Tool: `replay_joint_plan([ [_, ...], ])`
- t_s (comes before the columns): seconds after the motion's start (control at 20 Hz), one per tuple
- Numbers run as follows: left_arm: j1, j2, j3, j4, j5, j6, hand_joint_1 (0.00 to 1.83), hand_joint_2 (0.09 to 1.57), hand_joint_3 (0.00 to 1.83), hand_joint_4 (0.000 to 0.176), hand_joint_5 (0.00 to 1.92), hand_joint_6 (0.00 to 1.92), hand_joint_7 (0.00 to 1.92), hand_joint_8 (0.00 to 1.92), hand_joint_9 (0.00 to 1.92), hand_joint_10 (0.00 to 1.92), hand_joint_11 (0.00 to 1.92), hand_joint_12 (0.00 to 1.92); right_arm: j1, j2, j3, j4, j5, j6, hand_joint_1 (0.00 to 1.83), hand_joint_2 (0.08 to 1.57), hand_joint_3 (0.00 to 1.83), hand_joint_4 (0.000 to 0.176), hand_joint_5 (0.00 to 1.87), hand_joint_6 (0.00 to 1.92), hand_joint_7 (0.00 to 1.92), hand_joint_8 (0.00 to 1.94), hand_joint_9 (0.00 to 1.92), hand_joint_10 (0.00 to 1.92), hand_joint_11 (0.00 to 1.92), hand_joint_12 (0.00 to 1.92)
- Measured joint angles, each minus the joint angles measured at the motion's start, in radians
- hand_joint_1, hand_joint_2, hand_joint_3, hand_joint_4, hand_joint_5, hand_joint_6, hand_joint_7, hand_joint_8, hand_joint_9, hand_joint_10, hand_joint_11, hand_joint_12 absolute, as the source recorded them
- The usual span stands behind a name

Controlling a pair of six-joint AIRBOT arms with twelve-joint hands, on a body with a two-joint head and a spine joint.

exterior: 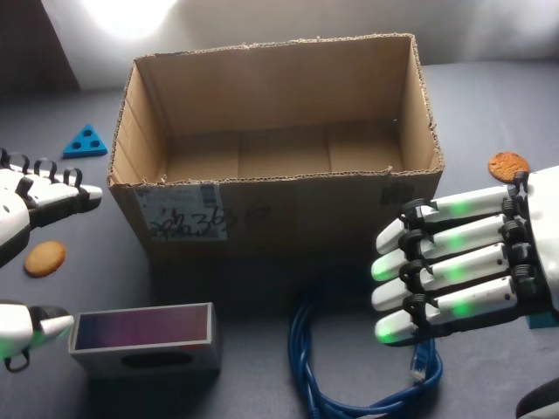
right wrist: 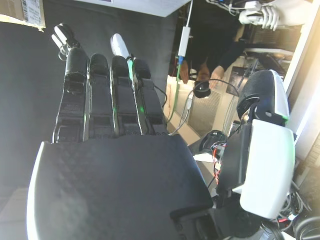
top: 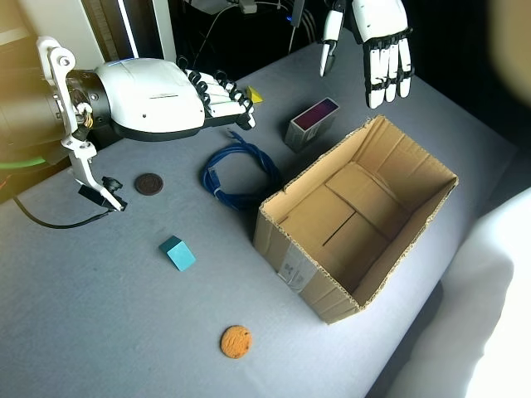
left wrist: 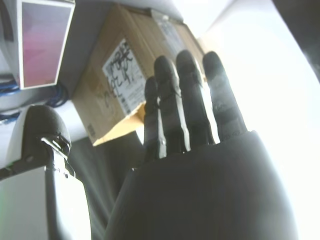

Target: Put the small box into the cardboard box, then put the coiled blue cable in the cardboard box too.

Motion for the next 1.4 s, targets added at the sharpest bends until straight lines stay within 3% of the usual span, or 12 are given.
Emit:
replay_joint_plan([
  [0.05, 0.0, 0.0, 0.0, -0.001, 0.001, 0.001, 0.79, 1.14, 0.01, 0.0, 0.15, 0.0, 0.16, 0.0, 0.1, 0.01, 0.0, 0.2, 0.0, 0.0, 0.0, -0.001, 0.0, 0.0, 0.05, 1.23, 0.01, 0.0, 0.36, 0.0, 0.33, 0.0, 0.28, 0.02, 0.0, 0.67],
  [0.1, 0.0, 0.0, 0.0, -0.003, 0.002, 0.006, 0.76, 1.14, 0.01, 0.0, 0.16, 0.0, 0.16, 0.0, 0.12, 0.01, 0.0, 0.26, 0.0, 0.0, 0.0, -0.002, 0.0, 0.0, 0.12, 1.21, 0.0, 0.0, 0.41, 0.01, 0.38, 0.01, 0.33, 0.02, 0.0, 0.78],
  [0.2, 0.0, 0.0, 0.0, -0.004, 0.003, 0.014, 0.91, 1.11, 0.0, 0.0, 0.15, 0.0, 0.17, 0.0, 0.12, 0.01, 0.0, 0.27, 0.0, 0.0, 0.0, -0.001, 0.002, 0.0, 0.05, 1.22, 0.01, 0.0, 0.37, 0.0, 0.34, 0.0, 0.29, 0.0, 0.0, 0.66],
  [0.25, 0.0, 0.0, 0.001, -0.004, 0.006, 0.016, 0.94, 1.09, 0.0, 0.0, 0.17, 0.0, 0.19, 0.0, 0.15, 0.01, 0.0, 0.38, 0.0, 0.0, 0.0, -0.002, 0.002, 0.0, 0.1, 1.21, 0.0, 0.0, 0.4, 0.01, 0.37, 0.01, 0.32, 0.01, 0.0, 0.75],
  [0.35, 0.0, 0.0, 0.001, -0.008, 0.011, 0.026, 0.99, 1.05, 0.0, 0.0, 0.17, 0.0, 0.18, 0.0, 0.14, 0.0, 0.0, 0.37, 0.0, 0.0, 0.0, -0.002, 0.003, 0.0, 0.15, 1.2, 0.0, 0.0, 0.41, 0.01, 0.38, 0.01, 0.32, 0.01, 0.0, 0.77],
  [0.6, -0.003, 0.0, -0.015, -0.172, 0.019, 0.161, 1.16, 0.97, 0.0, 0.0, 0.24, 0.01, 0.25, 0.01, 0.19, 0.01, 0.0, 0.54, -0.001, 0.0, 0.0, -0.021, 0.005, 0.0, 0.26, 1.18, 0.0, 0.0, 0.41, 0.0, 0.39, 0.0, 0.34, 0.01, 0.0, 0.81],
  [0.65, -0.003, 0.0, -0.015, -0.187, 0.016, 0.181, 1.17, 0.97, 0.0, 0.0, 0.25, 0.01, 0.27, 0.01, 0.2, 0.01, 0.0, 0.52, -0.001, 0.0, 0.0, -0.021, 0.005, 0.0, 0.3, 1.17, 0.0, 0.0, 0.42, 0.0, 0.4, 0.0, 0.36, 0.01, 0.0, 0.85],
  [0.85, -0.003, 0.0, -0.014, -0.254, 0.024, 0.259, 1.15, 0.96, 0.0, 0.0, 0.31, 0.02, 0.35, 0.02, 0.29, 0.03, 0.0, 0.72, -0.003, 0.0, 0.0, -0.021, 0.005, 0.0, 0.34, 1.17, 0.0, 0.0, 0.37, 0.0, 0.35, 0.0, 0.32, 0.0, 0.0, 0.75],
  [1.15, 0.026, -0.01, -0.014, -0.312, 0.06, 0.276, 1.13, 0.96, 0.0, 0.0, 0.35, 0.0, 0.39, 0.0, 0.32, 0.01, 0.0, 0.78, -0.003, 0.0, -0.003, -0.02, 0.006, 0.0, 0.42, 1.14, 0.0, 0.0, 0.4, 0.0, 0.38, 0.0, 0.34, 0.0, 0.0, 0.85],
  [1.4, 0.035, -0.087, -0.014, -0.331, -0.01, 0.247, 1.13, 0.98, 0.01, 0.0, 0.34, 0.0, 0.4, 0.01, 0.34, 0.01, 0.0, 0.75, -0.003, 0.0, -0.003, -0.021, 0.008, 0.0, 0.44, 1.14, 0.0, 0.0, 0.41, 0.0, 0.38, 0.0, 0.34, 0.0, 0.0, 0.85],
])
